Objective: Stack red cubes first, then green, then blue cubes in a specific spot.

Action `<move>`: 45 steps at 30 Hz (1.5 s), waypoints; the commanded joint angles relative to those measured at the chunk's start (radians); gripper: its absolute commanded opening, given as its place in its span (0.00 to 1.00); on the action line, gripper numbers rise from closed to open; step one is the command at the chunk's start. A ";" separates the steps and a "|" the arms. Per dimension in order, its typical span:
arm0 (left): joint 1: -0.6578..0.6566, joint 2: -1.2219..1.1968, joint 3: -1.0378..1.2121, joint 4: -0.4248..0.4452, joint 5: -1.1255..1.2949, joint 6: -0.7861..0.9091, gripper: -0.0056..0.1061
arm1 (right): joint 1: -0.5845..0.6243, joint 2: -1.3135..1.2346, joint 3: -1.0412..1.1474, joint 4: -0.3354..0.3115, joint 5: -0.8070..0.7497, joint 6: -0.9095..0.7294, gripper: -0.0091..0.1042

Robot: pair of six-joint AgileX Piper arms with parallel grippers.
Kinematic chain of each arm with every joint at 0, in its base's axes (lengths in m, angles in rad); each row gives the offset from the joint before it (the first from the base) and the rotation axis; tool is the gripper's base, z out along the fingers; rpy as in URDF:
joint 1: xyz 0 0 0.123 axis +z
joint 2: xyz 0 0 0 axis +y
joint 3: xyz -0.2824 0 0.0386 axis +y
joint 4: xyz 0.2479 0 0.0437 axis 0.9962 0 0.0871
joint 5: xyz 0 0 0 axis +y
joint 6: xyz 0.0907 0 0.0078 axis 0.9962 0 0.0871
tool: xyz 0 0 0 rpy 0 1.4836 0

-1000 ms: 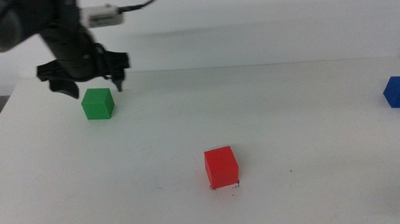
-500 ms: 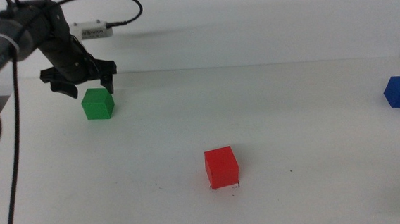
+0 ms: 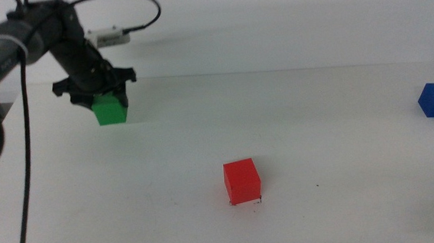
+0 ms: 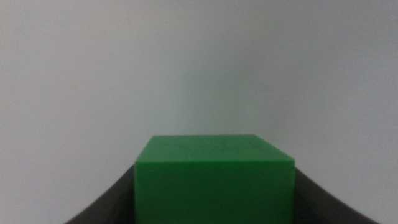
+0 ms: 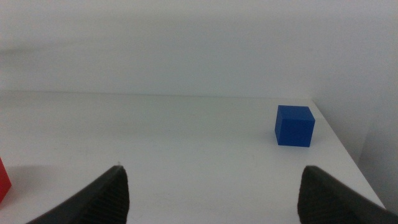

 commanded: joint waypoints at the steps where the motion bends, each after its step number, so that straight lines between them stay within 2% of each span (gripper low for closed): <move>1: -0.085 -0.127 0.063 0.030 0.017 -0.104 0.12 | -0.008 -0.005 0.004 -0.008 -0.010 -0.004 0.90; 4: -0.252 -0.292 0.253 0.161 -0.052 -0.323 0.12 | -0.008 -0.005 0.004 -0.008 -0.010 -0.004 0.90; 6: -0.385 -0.387 0.372 0.256 -0.094 -0.542 0.13 | -0.008 -0.005 0.004 -0.008 -0.010 -0.004 0.90; 10: -0.589 -0.450 0.462 0.323 -0.122 -0.806 0.13 | -0.008 -0.005 0.004 -0.008 -0.010 -0.004 0.90; 12: -0.653 -0.440 0.462 0.334 -0.122 -0.826 0.13 | -0.008 -0.005 0.004 -0.008 -0.010 -0.004 0.90; 16: -0.699 -0.406 0.462 0.336 -0.135 -0.861 0.13 | -0.008 -0.005 0.004 -0.008 -0.010 -0.004 0.90; 38: -0.699 -0.292 0.470 0.322 -0.159 -0.881 0.13 | -0.008 -0.005 0.004 -0.008 -0.010 -0.004 0.90; 39: -0.699 -0.291 0.470 0.322 -0.159 -0.879 0.16 | -0.008 -0.005 0.004 -0.008 -0.010 -0.004 0.90; 40: -0.699 -0.291 0.470 0.320 -0.159 -0.848 0.57 | -0.008 -0.005 0.004 -0.008 -0.010 -0.004 0.90; 45: -0.699 -0.306 0.460 0.316 -0.159 -0.799 0.89 | -0.008 -0.005 0.004 -0.008 -0.010 -0.004 0.90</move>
